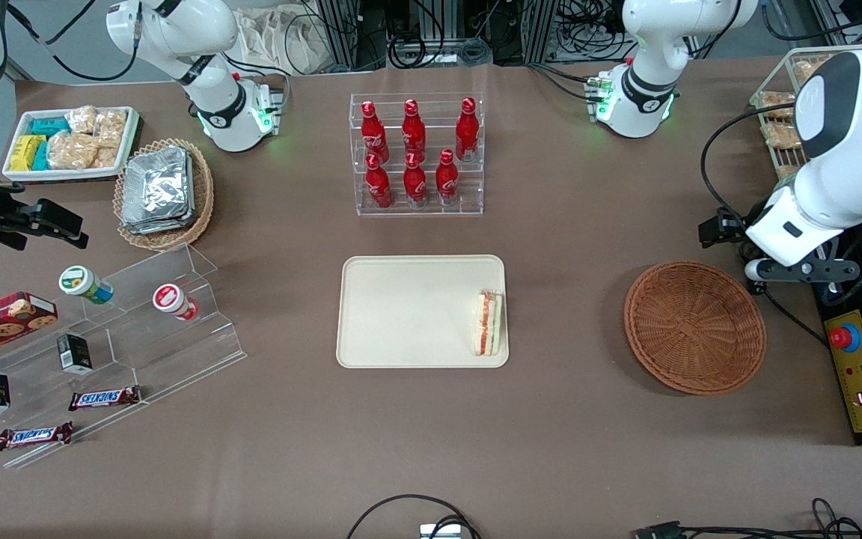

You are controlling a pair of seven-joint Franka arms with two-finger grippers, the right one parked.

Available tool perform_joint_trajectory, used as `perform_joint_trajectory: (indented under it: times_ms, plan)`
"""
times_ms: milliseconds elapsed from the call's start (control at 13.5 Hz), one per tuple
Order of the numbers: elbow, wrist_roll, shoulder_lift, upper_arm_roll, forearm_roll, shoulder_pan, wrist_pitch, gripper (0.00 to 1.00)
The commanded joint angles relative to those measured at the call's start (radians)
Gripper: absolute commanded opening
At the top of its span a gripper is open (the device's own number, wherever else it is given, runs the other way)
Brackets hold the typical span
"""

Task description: Place sandwich from basket to tray

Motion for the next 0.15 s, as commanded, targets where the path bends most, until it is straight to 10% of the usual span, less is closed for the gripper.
perform_joint_trajectory:
  times_ms: [0,74]
  plan:
    - [0.058,0.014,0.017,0.026,-0.011,-0.036,-0.025,1.00]
    - [0.098,0.011,0.046,-0.008,-0.005,-0.024,-0.031,1.00]
